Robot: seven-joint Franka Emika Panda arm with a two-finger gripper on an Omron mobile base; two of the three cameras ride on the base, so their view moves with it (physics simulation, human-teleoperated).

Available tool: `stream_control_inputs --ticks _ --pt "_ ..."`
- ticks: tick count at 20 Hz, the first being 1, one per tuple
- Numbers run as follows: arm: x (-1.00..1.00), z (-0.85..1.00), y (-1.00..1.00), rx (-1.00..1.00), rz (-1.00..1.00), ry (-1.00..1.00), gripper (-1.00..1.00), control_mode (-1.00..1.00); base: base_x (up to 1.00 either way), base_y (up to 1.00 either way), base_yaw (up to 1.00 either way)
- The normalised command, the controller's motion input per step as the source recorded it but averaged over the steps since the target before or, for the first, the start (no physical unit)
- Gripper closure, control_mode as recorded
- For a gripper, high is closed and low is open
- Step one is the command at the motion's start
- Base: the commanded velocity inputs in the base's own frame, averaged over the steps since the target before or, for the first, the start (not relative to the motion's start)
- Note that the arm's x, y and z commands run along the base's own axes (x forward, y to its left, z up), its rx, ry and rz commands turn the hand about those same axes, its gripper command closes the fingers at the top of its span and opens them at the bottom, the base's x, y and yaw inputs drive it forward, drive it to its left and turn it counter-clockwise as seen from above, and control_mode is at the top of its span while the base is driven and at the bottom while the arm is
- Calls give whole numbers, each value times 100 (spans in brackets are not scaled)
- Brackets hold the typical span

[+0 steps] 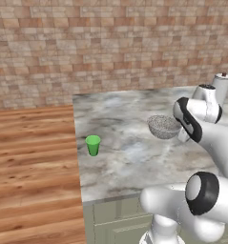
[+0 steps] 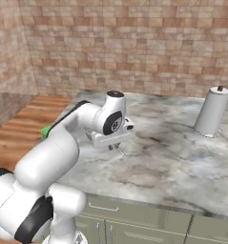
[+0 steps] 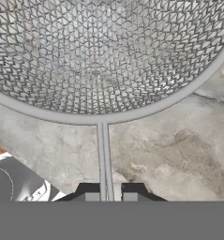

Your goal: Pick the strainer and cup and place them in the sink. Then turn on the water.

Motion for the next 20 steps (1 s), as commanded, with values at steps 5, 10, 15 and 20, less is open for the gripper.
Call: stream_control_inputs --ticks 5,10,15,20 --pt "-21 46 34 -1 0 -1 100 -100 0 0 0" --pt "-21 48 37 -1 0 -3 100 -100 0 0 0" --pt "-16 47 37 -1 0 -6 100 -100 0 0 0" --pt "-14 43 31 -1 0 -9 100 -100 0 0 0"
